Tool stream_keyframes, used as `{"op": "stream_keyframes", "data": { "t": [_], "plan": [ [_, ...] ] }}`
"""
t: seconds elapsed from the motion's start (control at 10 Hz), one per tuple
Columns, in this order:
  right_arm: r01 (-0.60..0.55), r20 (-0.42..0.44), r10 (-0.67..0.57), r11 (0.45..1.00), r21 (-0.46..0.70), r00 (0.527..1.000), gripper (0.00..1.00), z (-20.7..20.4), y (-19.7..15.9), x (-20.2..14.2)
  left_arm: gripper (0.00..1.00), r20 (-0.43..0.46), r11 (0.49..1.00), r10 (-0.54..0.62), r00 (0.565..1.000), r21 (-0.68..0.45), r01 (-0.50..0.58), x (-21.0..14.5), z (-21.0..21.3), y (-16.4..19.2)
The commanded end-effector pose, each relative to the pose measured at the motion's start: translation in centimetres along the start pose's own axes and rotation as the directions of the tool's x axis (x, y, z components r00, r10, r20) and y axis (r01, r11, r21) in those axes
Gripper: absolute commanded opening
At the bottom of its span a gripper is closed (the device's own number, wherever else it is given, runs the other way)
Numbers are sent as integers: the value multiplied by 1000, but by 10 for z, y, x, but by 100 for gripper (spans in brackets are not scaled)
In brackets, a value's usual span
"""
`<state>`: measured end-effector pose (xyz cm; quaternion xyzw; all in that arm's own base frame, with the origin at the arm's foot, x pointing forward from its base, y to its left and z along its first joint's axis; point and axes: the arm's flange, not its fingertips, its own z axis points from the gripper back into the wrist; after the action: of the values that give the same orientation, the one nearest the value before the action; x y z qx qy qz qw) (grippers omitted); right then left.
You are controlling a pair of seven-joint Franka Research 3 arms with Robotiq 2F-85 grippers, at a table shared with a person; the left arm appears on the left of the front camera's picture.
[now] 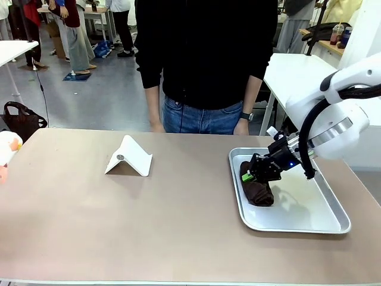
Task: Clean the surface of the table.
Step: Clean the area not pointed to by the person.
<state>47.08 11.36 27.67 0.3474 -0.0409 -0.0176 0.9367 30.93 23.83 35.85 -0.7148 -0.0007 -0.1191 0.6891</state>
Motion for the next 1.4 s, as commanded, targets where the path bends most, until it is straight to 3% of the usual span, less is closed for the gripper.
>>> {"op": "stream_keyframes", "data": {
  "t": [0.0,0.5,1.0,1.1,1.3],
  "plan": [
    [-4,27,5,999,-36,1000,11,-3,-7,7,22,10,1000,1,1000,-17,0,-1,4,-13],
    [88,90,-82,994,-61,993,11,35,-45,8,22,10,1000,1,1000,-17,0,-1,4,-13],
    [229,166,-221,973,-33,961,11,79,-107,1,22,10,1000,1,1000,-17,0,-1,4,-13],
    [240,178,-238,971,5,955,11,88,-116,-4,22,10,1000,1,1000,-17,0,-1,4,-13],
    [172,167,-207,965,200,964,11,109,-116,-18,22,10,1000,1,1000,-17,0,-1,4,-13]
  ]
}}
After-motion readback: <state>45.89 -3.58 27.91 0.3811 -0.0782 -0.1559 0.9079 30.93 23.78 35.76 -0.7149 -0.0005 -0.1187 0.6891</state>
